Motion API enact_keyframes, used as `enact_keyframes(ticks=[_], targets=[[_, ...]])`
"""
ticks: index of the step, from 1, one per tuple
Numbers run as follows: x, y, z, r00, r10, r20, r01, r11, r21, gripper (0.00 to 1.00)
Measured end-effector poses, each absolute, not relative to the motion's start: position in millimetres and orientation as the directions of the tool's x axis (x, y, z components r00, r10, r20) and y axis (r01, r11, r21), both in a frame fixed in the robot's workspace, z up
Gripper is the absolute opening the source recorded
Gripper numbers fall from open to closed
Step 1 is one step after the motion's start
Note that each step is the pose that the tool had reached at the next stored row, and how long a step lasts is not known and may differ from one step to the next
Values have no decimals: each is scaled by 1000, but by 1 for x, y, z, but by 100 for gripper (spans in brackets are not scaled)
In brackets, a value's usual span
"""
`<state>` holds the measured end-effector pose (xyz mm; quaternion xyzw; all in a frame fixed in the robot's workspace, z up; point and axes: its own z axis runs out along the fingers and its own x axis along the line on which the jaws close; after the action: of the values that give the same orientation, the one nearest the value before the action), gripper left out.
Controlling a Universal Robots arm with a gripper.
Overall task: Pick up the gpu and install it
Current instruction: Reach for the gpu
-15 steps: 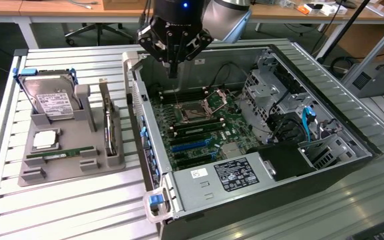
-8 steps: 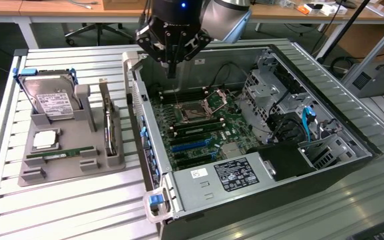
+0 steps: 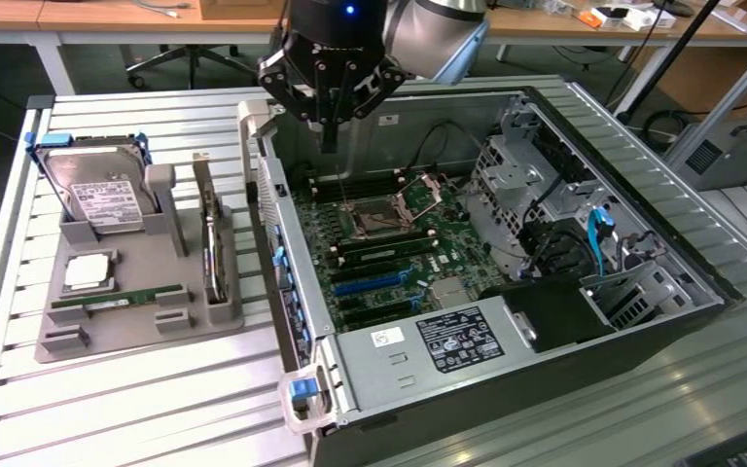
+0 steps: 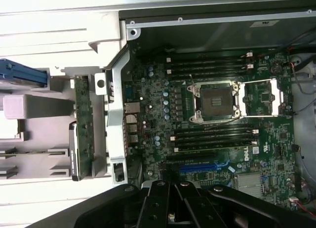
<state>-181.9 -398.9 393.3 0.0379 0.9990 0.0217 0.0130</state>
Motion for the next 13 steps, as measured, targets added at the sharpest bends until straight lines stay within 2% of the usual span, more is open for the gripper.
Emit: enact_keyframes(ticks=[13], targets=[[-189,-399,393,-997,76,-24,75,996,44,11]])
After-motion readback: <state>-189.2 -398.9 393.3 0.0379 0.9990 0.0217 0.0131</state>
